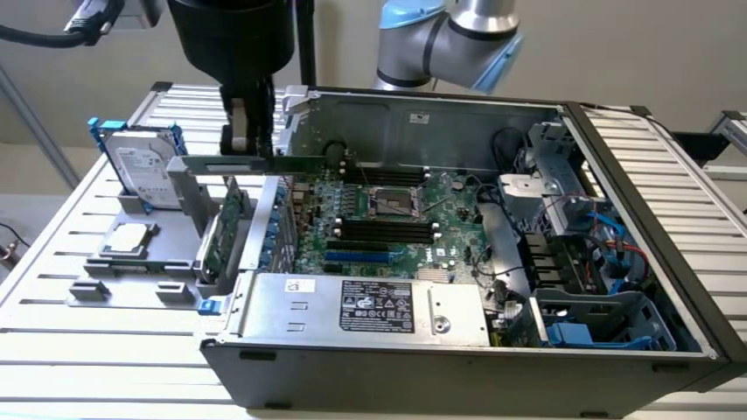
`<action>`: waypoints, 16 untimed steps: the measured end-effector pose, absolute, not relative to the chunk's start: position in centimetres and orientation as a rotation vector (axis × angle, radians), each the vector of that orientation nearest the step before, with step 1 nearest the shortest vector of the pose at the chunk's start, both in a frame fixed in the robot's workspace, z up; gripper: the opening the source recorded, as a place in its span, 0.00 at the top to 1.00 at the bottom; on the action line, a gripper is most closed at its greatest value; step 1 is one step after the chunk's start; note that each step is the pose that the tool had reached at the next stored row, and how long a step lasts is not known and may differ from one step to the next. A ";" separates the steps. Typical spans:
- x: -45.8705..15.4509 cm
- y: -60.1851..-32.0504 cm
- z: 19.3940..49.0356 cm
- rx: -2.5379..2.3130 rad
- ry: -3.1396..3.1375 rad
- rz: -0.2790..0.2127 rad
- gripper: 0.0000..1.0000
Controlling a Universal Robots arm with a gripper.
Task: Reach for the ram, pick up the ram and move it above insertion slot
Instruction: 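Pick up the ram and move it above insertion slot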
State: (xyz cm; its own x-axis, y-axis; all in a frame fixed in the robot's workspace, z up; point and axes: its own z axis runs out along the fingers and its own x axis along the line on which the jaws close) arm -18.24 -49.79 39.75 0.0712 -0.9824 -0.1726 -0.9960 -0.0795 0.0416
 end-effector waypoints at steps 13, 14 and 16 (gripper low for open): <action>-13.5 -49.5 39.4 -2.247 2.057 0.239 0.87; -13.2 -49.4 39.4 -2.247 2.057 0.239 0.87; -12.6 -49.1 39.3 -2.247 2.057 0.239 0.87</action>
State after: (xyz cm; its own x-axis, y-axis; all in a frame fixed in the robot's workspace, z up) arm -12.57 -49.09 39.33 0.0834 -0.9815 -0.1724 -0.9949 -0.0918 0.0418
